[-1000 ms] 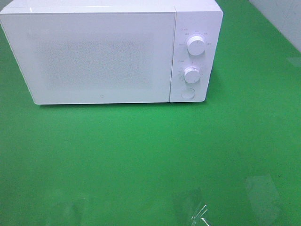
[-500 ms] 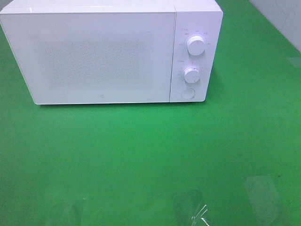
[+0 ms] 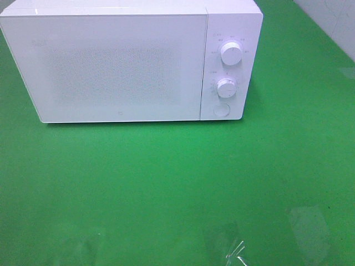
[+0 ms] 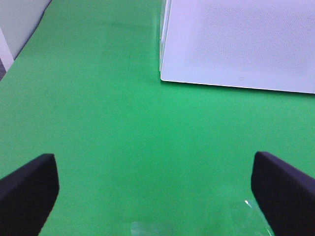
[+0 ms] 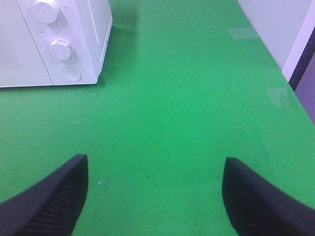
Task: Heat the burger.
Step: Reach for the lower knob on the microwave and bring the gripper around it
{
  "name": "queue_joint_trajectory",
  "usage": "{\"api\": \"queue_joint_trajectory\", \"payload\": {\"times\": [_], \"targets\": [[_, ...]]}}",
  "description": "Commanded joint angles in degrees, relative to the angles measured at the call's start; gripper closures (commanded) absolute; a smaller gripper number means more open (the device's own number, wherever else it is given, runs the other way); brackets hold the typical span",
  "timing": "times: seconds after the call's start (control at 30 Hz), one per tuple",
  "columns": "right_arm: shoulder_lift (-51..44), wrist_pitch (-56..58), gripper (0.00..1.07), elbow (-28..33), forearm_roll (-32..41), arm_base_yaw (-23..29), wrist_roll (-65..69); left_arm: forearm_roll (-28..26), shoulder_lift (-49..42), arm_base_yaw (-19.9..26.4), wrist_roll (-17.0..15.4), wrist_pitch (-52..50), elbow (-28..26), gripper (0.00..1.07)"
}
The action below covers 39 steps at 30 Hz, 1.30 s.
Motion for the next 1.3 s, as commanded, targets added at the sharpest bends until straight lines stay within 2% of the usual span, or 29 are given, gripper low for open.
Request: {"api": "queue_joint_trajectory", "payload": {"times": [0.03, 0.9, 1.1, 1.3], "targets": [[-1.49, -0.97, 0.32, 0.11, -0.17, -0.23, -0.40, -0.11, -1.26, 0.11, -0.11, -0.06, 0.17, 0.08], [-1.49, -1.09, 0.32, -0.06, -0.23, -0.17, -0.29, -0.11, -1.26, 0.11, -0.11, -0.06, 0.17, 0.08], [0.92, -4.07, 0.31, -2.12, -0.23, -0.17, -0.23, -0.11, -1.26, 0.11, -0.11, -0.06, 0.17, 0.08], [6.25, -11.69, 0.31, -2.23, -0.34, -0.17, -0.23, -0.11, -1.26, 0.11, -0.11, -0.06, 0.17, 0.08]]}}
